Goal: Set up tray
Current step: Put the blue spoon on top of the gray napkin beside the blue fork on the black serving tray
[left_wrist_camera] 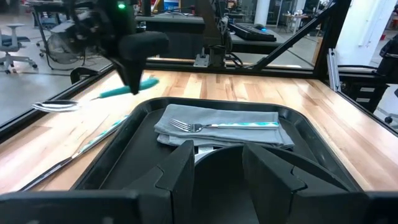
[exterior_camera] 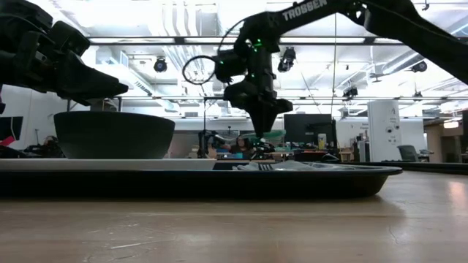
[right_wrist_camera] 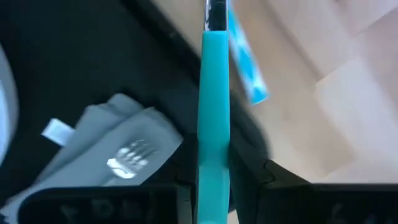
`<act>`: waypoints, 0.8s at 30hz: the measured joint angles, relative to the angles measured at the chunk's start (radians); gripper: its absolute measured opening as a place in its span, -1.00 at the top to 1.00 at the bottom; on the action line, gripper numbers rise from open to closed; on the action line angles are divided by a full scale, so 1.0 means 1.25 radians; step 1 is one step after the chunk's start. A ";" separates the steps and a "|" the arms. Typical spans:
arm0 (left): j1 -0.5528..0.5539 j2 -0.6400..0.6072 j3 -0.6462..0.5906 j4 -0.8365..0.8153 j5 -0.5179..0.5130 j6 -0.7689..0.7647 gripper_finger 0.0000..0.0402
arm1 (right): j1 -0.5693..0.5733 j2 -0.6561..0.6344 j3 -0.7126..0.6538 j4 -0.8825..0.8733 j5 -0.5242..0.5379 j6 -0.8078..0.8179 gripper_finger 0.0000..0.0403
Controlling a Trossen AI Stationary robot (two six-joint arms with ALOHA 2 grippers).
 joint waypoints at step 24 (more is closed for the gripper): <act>0.000 0.000 0.000 0.000 0.000 0.000 0.41 | 0.267 -0.002 -0.001 0.097 -0.005 0.634 0.79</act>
